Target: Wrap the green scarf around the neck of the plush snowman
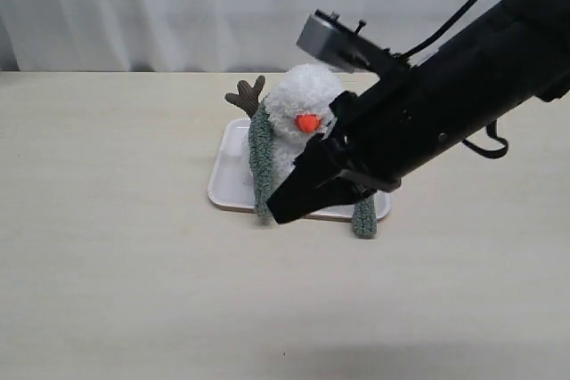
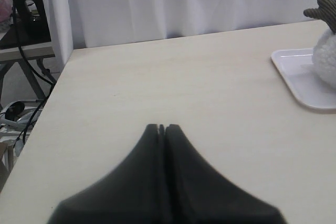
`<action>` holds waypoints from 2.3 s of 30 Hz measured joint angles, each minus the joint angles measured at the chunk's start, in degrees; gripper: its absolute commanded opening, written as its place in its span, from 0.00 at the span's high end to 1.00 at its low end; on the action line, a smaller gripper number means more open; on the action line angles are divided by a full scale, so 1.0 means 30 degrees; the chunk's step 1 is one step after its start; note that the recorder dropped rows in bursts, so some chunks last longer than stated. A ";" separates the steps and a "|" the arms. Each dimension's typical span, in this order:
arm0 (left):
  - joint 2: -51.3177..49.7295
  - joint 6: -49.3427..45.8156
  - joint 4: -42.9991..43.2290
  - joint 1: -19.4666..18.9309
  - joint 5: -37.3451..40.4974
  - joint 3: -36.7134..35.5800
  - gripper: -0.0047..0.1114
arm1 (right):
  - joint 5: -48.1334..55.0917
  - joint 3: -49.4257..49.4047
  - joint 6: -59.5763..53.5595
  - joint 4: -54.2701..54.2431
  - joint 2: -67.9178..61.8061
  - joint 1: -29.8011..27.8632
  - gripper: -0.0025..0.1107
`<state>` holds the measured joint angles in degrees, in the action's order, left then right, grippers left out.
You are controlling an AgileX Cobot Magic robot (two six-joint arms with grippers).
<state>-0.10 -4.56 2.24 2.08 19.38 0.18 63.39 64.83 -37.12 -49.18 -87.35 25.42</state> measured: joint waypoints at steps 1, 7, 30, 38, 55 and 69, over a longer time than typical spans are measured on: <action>0.0000 0.0000 0.0000 0.0000 0.0000 0.0000 0.96 | -0.0252 0.0000 -0.0043 0.0000 0.0512 0.0000 0.94; 0.0000 0.0000 0.0000 0.0000 0.0000 0.0000 0.96 | -0.1651 0.0000 -0.0149 0.0750 0.3474 0.0000 0.94; 0.0000 0.0000 0.0000 0.0000 0.0000 0.0000 0.96 | -0.4957 -0.1531 0.3316 0.7338 1.5641 0.0000 0.94; 0.0000 0.0000 0.0000 0.0000 0.0000 0.0000 0.96 | -0.4953 -0.2070 0.3954 0.8014 2.0336 0.0000 0.94; 0.0000 0.0000 0.0000 0.0000 0.0000 0.0000 0.96 | -0.4953 -0.2066 0.4206 0.8506 2.7033 0.0000 0.94; 0.0000 0.0000 0.0035 0.0000 0.0000 0.0000 0.96 | -0.4990 -0.1898 0.4206 0.8630 2.9086 0.0000 0.94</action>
<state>-0.10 -4.56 2.35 2.08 19.38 0.18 48.42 59.14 -24.50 -23.29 -0.09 25.42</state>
